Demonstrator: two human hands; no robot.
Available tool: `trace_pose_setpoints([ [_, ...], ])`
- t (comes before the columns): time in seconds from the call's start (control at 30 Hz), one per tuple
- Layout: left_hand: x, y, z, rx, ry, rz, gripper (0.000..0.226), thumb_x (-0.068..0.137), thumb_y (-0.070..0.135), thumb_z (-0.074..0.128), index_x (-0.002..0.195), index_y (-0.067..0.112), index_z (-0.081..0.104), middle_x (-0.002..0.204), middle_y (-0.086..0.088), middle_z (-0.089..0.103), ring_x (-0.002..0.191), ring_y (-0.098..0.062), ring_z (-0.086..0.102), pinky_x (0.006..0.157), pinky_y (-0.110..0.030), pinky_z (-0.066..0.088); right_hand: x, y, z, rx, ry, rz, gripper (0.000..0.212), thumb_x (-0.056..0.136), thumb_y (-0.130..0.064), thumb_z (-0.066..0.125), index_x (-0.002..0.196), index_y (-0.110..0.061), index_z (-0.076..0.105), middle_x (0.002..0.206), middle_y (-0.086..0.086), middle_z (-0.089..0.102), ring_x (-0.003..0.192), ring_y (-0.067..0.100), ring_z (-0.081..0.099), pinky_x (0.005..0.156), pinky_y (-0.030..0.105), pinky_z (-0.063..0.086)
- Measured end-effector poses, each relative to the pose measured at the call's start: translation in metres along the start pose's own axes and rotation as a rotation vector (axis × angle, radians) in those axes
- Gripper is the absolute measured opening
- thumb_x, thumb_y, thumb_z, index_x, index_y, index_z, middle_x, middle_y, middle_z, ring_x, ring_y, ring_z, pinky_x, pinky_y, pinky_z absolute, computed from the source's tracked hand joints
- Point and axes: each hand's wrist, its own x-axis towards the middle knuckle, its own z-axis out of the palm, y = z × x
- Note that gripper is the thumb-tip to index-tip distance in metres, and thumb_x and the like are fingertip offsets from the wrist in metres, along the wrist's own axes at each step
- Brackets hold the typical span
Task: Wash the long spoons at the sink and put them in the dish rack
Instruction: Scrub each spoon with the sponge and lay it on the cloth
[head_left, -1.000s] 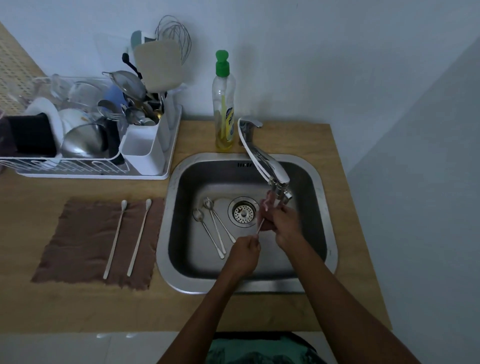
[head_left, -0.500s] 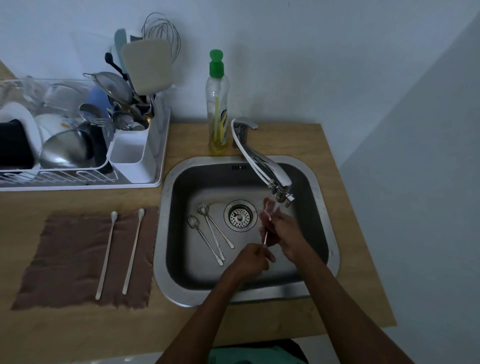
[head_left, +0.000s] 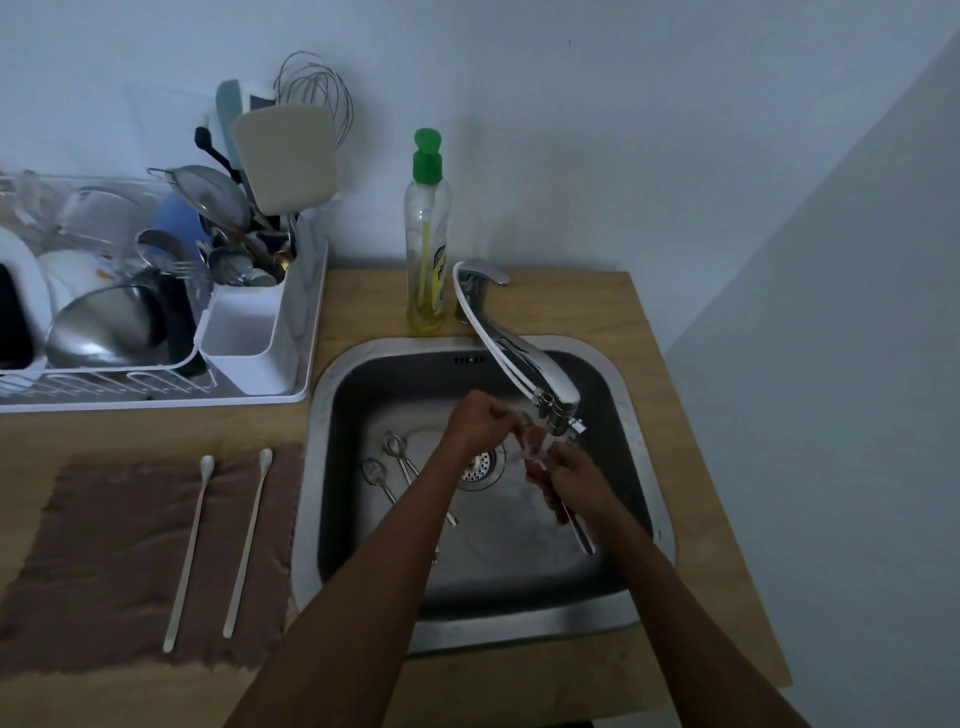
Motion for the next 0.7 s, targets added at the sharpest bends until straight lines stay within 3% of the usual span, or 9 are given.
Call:
trace_pose_setpoints([
  [0.1, 0.003, -0.003, -0.004, 0.031, 0.094, -0.004, 0.025, 0.089, 0.026, 0.067, 0.082, 0.005, 0.077, 0.074, -0.006, 0.073, 0.066, -0.016, 0.066, 0.066, -0.03, 0.053, 0.0, -0.001, -0.007, -0.053, -0.049, 0.012, 0.024, 0.106, -0.021, 0.044, 0.094, -0.014, 0.064, 0.057, -0.006, 0.062, 0.053, 0.011, 0.05, 0.047, 0.021, 0.043],
  [0.23, 0.0, -0.02, -0.032, -0.039, 0.328, -0.052, 0.019, 0.09, 0.024, 0.067, 0.092, 0.008, 0.077, 0.085, -0.008, 0.076, 0.077, -0.016, 0.07, 0.079, -0.033, 0.057, -0.005, 0.009, -0.026, -0.217, -0.139, -0.014, 0.026, 0.105, -0.033, 0.043, 0.102, -0.019, 0.065, 0.066, -0.005, 0.063, 0.053, 0.004, 0.055, 0.05, 0.016, 0.045],
  [0.3, -0.009, -0.023, -0.029, -0.033, 0.317, -0.056, 0.02, 0.091, 0.025, 0.065, 0.092, 0.009, 0.077, 0.086, -0.009, 0.076, 0.076, -0.018, 0.07, 0.078, -0.032, 0.056, 0.0, 0.009, -0.026, -0.294, -0.155, -0.029, 0.022, 0.106, -0.028, 0.044, 0.106, -0.018, 0.064, 0.071, -0.004, 0.063, 0.052, 0.001, 0.055, 0.048, 0.014, 0.044],
  [0.43, -0.022, -0.015, -0.005, -0.02, 0.313, -0.026, 0.02, 0.09, 0.024, 0.066, 0.089, 0.008, 0.079, 0.082, -0.009, 0.076, 0.067, -0.015, 0.068, 0.063, -0.019, 0.045, 0.024, -0.001, -0.005, -0.254, -0.164, -0.032, 0.017, 0.104, -0.03, 0.048, 0.109, -0.023, 0.063, 0.079, 0.002, 0.072, 0.06, 0.014, 0.061, 0.054, 0.029, 0.048],
  [0.5, -0.022, -0.019, -0.02, -0.07, 0.395, -0.079, 0.02, 0.091, 0.025, 0.065, 0.087, 0.01, 0.077, 0.079, -0.008, 0.075, 0.063, -0.013, 0.064, 0.064, -0.022, 0.049, 0.026, -0.005, -0.01, -0.317, -0.171, -0.037, 0.016, 0.104, -0.028, 0.048, 0.106, -0.021, 0.063, 0.072, 0.001, 0.069, 0.057, 0.013, 0.06, 0.054, 0.029, 0.049],
  [0.6, -0.029, -0.037, -0.051, -0.111, 0.444, -0.144, 0.017, 0.093, 0.023, 0.062, 0.087, 0.01, 0.072, 0.077, -0.001, 0.07, 0.07, -0.012, 0.064, 0.078, -0.035, 0.056, 0.017, 0.001, -0.028, -0.317, -0.166, -0.007, 0.021, 0.105, -0.026, 0.048, 0.102, -0.013, 0.064, 0.067, 0.003, 0.064, 0.054, 0.012, 0.056, 0.048, 0.025, 0.046],
  [0.7, -0.048, -0.046, -0.058, -0.127, 0.4, -0.147, 0.016, 0.095, 0.021, 0.058, 0.094, 0.011, 0.07, 0.08, -0.003, 0.069, 0.071, -0.012, 0.064, 0.076, -0.036, 0.058, 0.023, 0.013, -0.02, -0.171, -0.012, -0.035, 0.018, 0.103, -0.02, 0.05, 0.103, -0.01, 0.065, 0.071, 0.005, 0.066, 0.056, 0.011, 0.059, 0.049, 0.023, 0.047],
])
